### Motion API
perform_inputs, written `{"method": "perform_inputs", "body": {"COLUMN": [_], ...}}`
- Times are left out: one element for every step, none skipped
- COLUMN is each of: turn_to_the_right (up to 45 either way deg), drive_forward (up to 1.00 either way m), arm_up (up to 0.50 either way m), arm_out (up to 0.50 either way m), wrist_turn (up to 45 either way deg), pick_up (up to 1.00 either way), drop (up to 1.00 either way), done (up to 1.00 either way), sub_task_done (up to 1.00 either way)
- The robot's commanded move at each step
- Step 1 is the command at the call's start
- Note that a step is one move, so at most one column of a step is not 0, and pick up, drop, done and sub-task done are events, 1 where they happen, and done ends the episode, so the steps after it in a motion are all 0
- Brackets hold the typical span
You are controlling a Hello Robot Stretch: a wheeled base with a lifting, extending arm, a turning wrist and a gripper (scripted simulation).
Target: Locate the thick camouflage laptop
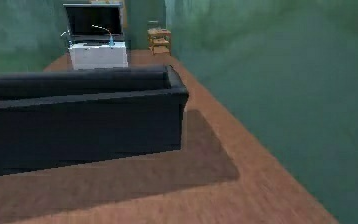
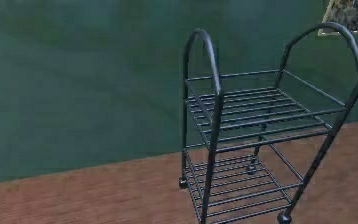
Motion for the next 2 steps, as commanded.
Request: {"method": "perform_inputs", "body": {"turn_to_the_right": [21.0,0.0], "drive_forward": [0.00,1.00], "arm_up": [0.00,0.00], "arm_out": [0.00,0.00], "wrist_turn": [0.0,0.0], "pick_up": [0.00,0.00], "drop": [0.00,0.00], "done": [0.00,0.00], "sub_task_done": [0.00,0.00]}}
